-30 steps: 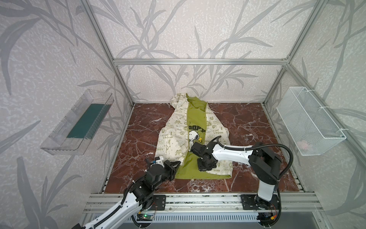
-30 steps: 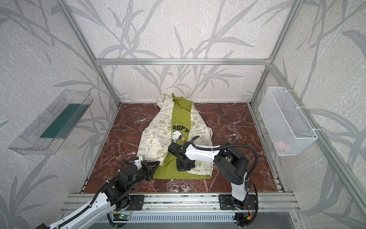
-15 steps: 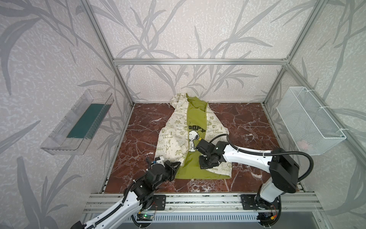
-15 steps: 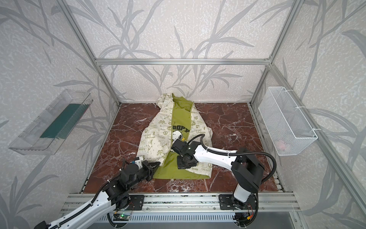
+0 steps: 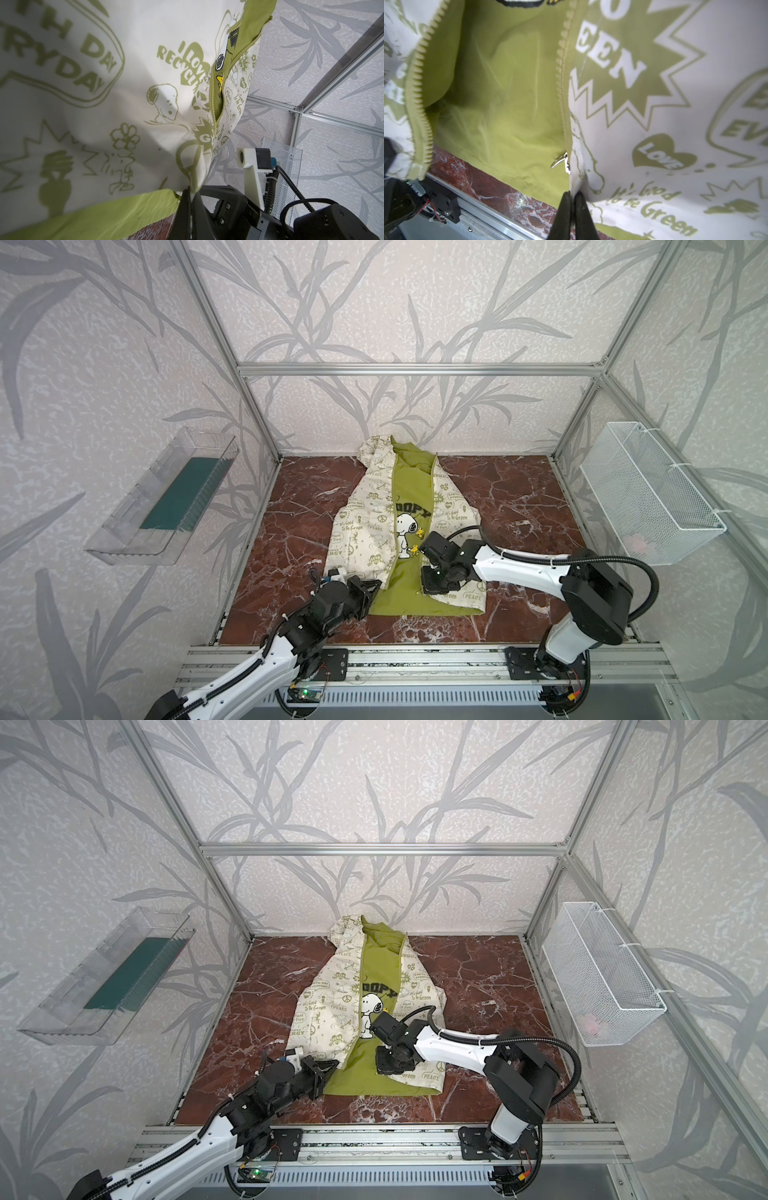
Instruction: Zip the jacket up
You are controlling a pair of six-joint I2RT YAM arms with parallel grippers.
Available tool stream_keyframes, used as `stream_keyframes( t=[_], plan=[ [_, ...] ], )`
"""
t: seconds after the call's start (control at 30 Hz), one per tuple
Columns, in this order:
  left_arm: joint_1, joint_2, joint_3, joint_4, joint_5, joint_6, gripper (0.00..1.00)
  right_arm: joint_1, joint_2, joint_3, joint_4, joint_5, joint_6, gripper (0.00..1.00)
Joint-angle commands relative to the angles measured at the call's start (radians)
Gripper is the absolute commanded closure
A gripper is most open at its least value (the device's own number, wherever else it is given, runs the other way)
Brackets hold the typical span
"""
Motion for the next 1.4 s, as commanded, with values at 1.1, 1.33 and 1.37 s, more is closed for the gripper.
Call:
stream_keyframes(
  t=[1.1, 1.33, 1.37],
  plan=[
    [-0.002, -0.050, 0.020, -0.036, -0.003, -0.003, 1.00, 0.081, 0.226, 0.260, -0.287, 0.185, -0.043, 0.71],
    [-0.001, -0.051, 0.019, -0.038, -0.004, -0.003, 1.00, 0.085, 0.261, 0.288, -0.293, 0.175, -0.064, 0.68],
    [-0.001, -0.051, 0.020, -0.039, -0.004, -0.003, 1.00, 0.085, 0.259, 0.284, -0.277, 0.163, -0.068, 0.68]
  ],
)
